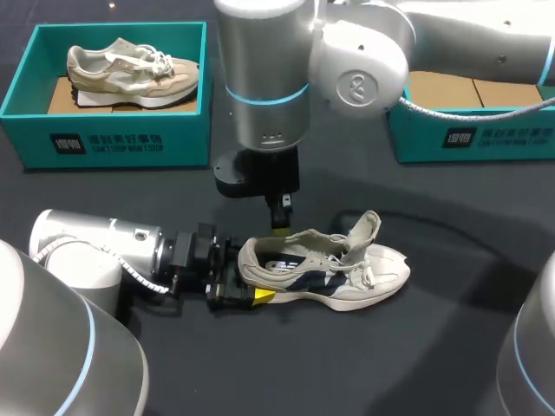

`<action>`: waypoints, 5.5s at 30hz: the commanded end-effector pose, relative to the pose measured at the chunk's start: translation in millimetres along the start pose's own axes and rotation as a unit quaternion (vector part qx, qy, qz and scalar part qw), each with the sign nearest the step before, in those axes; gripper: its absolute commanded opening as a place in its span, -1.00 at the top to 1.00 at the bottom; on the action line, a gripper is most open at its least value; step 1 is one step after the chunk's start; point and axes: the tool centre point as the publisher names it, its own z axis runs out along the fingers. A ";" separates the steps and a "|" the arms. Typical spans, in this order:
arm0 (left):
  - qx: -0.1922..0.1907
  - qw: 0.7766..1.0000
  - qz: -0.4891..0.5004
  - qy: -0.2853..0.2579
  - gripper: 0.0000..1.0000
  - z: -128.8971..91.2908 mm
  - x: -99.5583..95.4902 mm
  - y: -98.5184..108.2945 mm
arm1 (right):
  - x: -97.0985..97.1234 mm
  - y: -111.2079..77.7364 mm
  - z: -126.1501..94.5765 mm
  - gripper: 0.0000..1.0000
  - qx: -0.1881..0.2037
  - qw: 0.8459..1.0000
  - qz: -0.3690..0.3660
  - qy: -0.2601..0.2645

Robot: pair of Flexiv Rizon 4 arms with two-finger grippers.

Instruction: Take the shoe out of the shoebox, open the shoe tongue, remove and reinsert the insole, then place the shoe into the shoebox

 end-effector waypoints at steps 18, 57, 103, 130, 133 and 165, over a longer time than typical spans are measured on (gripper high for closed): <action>0.000 1.000 0.000 -0.001 1.00 -0.7 -0.2 1.1 | 1.4 -13.1 34.8 1.00 0.017 1.000 -0.016 0.002; 0.000 1.000 0.000 -0.001 1.00 -0.7 -0.2 1.1 | -11.0 -62.1 101.1 0.83 -0.034 0.998 -0.004 -0.047; 0.000 1.000 0.000 -0.001 1.00 -0.7 -0.2 1.1 | 24.0 -36.6 145.2 0.39 -0.062 0.993 0.053 0.084; 0.000 1.000 0.000 -0.001 1.00 -0.7 -0.2 1.1 | 30.0 -73.0 107.4 1.00 -0.180 0.983 -0.030 -0.002; 0.000 1.000 0.000 -0.001 1.00 -0.7 -0.2 1.1 | 27.0 -76.4 99.0 1.00 -0.189 0.981 -0.051 -0.013; 0.000 1.000 0.000 -0.001 1.00 -0.7 -0.2 1.1 | -12.4 -23.8 39.3 1.00 -0.175 0.954 -0.243 0.004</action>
